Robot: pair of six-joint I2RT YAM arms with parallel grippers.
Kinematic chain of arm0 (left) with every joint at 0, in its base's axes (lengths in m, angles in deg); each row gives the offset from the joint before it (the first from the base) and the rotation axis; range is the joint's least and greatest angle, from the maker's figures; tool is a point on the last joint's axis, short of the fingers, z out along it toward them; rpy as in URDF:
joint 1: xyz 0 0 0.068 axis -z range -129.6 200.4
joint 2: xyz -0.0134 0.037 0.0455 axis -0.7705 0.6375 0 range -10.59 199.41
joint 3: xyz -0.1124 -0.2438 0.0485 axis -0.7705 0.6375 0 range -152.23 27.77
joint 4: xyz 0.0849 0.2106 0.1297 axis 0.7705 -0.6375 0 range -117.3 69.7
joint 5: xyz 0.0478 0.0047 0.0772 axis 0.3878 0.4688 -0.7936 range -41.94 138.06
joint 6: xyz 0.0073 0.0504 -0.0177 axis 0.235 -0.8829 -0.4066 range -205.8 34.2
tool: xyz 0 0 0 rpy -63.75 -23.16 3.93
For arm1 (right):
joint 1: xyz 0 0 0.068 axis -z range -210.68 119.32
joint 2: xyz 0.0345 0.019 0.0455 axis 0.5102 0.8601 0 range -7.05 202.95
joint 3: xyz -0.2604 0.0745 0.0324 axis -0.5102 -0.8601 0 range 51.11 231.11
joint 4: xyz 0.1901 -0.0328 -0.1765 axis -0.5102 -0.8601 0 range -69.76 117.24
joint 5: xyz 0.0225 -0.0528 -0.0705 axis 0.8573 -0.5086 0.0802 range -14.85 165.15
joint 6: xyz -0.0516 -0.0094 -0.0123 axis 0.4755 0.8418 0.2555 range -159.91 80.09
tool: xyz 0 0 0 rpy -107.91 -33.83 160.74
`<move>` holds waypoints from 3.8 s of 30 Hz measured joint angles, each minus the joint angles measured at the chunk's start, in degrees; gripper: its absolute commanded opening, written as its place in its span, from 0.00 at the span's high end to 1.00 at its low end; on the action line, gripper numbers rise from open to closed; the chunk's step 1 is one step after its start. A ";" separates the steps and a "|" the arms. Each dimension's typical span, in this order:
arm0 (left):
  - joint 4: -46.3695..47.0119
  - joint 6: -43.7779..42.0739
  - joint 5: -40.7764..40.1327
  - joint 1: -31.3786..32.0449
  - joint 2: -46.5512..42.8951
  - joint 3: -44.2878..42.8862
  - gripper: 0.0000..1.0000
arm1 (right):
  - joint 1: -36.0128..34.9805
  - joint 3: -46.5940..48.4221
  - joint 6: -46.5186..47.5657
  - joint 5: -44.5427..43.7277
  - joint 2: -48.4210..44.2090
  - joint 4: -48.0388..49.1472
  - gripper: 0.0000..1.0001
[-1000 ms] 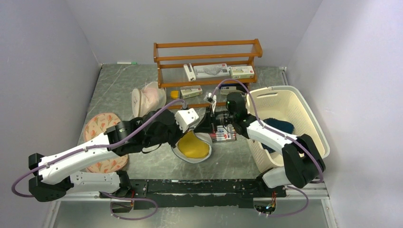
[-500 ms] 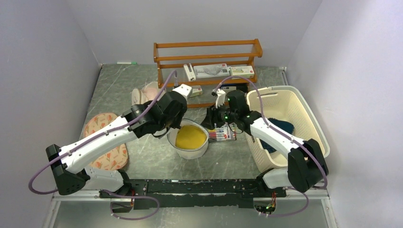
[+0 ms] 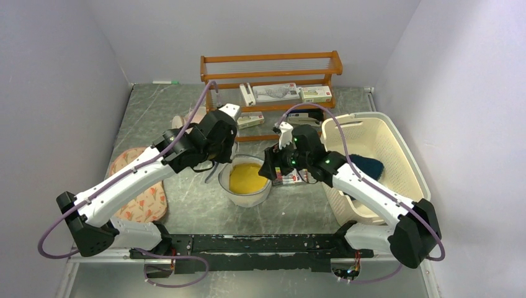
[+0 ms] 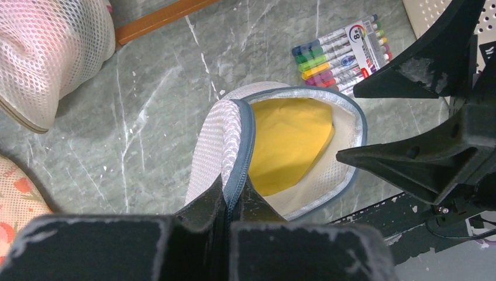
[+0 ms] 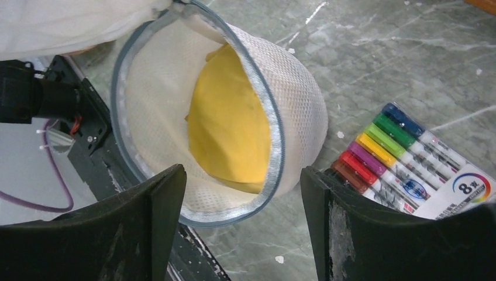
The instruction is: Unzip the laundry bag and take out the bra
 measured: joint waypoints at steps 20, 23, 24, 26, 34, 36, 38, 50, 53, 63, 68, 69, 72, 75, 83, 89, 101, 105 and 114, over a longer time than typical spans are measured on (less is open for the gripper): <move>-0.50 0.39 10.03 -19.96 -3.74 7.72 0.72 | -1.05 -4.02 -2.47 -11.23 3.89 2.95 0.98; -0.48 0.13 7.26 -21.27 -3.61 9.49 0.52 | -1.11 -4.00 -1.95 -11.39 4.28 3.65 1.00; -0.50 0.15 5.68 -21.49 -3.61 10.29 0.47 | -1.11 -4.00 -1.73 -11.37 4.35 3.89 1.00; -1.31 0.57 1.42 -21.68 -3.19 11.52 0.30 | -1.11 -4.00 -1.31 -11.15 4.35 4.20 1.00; -3.98 1.33 -6.62 -22.18 -4.52 11.82 0.09 | -1.11 -4.00 0.11 -10.23 4.22 4.26 1.00; -2.54 1.11 -4.09 -22.18 -7.39 12.44 0.11 | -1.11 -4.00 0.28 -10.05 3.96 4.26 1.00; -0.46 1.07 0.02 -22.18 -10.58 14.03 0.16 | -1.11 -4.00 0.37 -9.75 3.67 4.26 1.00; 14.58 5.29 28.72 -22.12 -7.02 31.76 0.25 | -1.11 -4.13 0.48 -6.27 2.86 5.86 1.00; 18.51 6.03 32.00 -22.10 -5.64 32.02 0.42 | -1.11 -4.35 0.48 -5.68 2.36 6.21 1.00; 28.79 6.43 36.83 -21.55 -6.97 34.62 0.93 | -1.33 -4.24 1.27 -6.78 0.94 4.46 0.83; 31.58 5.01 37.81 -20.92 -11.72 37.73 0.93 | -3.91 0.61 3.19 -12.33 0.70 -1.79 0.68; 32.02 4.55 37.90 -20.72 -12.39 37.99 0.93 | -4.94 2.21 3.63 -13.51 0.72 -2.82 0.66; 32.63 3.37 37.86 -20.06 -13.81 38.14 0.93 | -8.52 8.09 4.90 -17.11 1.51 -4.98 0.59; 33.11 2.14 37.75 -19.47 -14.84 38.14 0.93 | -11.39 11.63 6.08 -18.93 2.80 -4.90 0.57; 33.09 0.79 37.42 -18.88 -15.28 38.14 0.93 | -13.35 11.96 6.58 -16.37 10.14 -3.06 0.54; 33.05 0.66 37.13 -18.47 -16.33 38.14 0.93 | -12.11 11.91 7.28 -16.50 15.15 -2.29 0.42; 32.72 0.00 35.39 -18.18 -16.65 38.14 0.93 | -11.98 11.93 11.23 -20.92 18.34 -3.72 0.33; 32.72 -0.02 35.30 -18.18 -16.37 38.12 0.93 | -11.98 11.91 11.82 -22.16 20.72 -3.50 0.34; 32.54 0.00 35.23 -17.97 -16.39 38.14 0.93 | -12.17 11.32 10.45 -18.97 22.86 -0.83 0.91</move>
